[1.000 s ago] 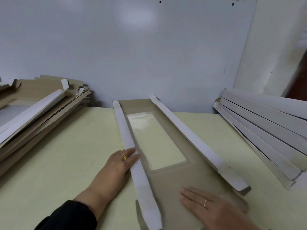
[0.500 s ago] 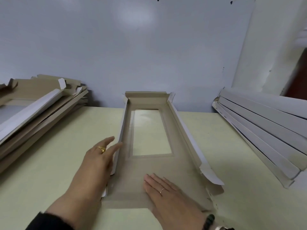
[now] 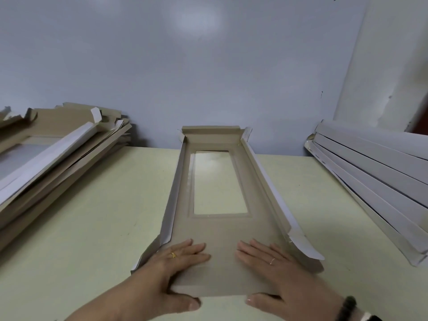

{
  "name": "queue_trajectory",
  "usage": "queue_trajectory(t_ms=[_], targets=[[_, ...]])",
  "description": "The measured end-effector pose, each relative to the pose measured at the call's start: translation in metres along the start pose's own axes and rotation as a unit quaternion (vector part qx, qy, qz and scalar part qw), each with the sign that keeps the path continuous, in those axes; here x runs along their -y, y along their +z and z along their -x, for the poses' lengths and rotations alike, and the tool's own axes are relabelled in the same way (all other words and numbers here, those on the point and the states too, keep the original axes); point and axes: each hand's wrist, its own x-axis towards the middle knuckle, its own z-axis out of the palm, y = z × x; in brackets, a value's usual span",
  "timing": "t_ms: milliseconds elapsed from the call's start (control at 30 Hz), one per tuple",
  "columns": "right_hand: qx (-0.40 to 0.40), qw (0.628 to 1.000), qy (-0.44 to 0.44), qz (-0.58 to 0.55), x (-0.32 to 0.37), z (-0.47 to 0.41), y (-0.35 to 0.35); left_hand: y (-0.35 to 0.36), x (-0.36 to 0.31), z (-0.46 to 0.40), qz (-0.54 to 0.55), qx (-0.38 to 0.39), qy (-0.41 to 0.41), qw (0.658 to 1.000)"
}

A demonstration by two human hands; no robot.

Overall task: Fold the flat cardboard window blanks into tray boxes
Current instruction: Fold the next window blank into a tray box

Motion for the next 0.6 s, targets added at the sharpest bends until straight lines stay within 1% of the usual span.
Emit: queue_trajectory(t_ms=[67, 133, 200, 233, 300, 367, 433, 500, 533, 600], targets=[[-0.03, 0.998, 0.005, -0.049, -0.014, 0.012, -0.001, -0.003, 0.003, 0.004, 0.066, -0.039, -0.013, 0.997], [-0.099, 0.985, 0.021, -0.138, -0.019, 0.022, -0.006, -0.008, 0.003, 0.007, 0.16, -0.084, -0.031, 0.983], [-0.172, 0.958, 0.046, -0.225, -0.024, 0.028, -0.01, -0.011, 0.001, 0.008, 0.213, -0.091, -0.043, 0.972], [-0.185, 0.952, 0.05, -0.239, -0.026, 0.03, -0.01, -0.011, 0.0, 0.008, 0.215, -0.083, -0.042, 0.972], [-0.168, 0.959, 0.045, -0.224, -0.027, 0.03, -0.008, -0.013, -0.001, 0.007, 0.205, -0.063, -0.041, 0.976], [-0.161, 0.966, 0.041, -0.196, -0.025, 0.028, -0.007, -0.015, -0.001, 0.008, 0.204, -0.054, -0.06, 0.976], [-0.196, 0.967, 0.036, -0.159, -0.027, 0.027, -0.006, -0.018, 0.0, 0.01, 0.206, -0.052, -0.073, 0.975], [-0.233, 0.961, 0.04, -0.146, -0.027, 0.026, -0.006, -0.02, 0.0, 0.013, 0.204, -0.045, -0.071, 0.975], [-0.25, 0.955, 0.048, -0.152, -0.026, 0.025, -0.006, -0.021, -0.001, 0.013, 0.208, -0.044, -0.073, 0.974], [-0.269, 0.939, 0.075, -0.199, -0.025, 0.021, -0.005, -0.022, -0.003, 0.014, 0.247, -0.063, -0.084, 0.963]])
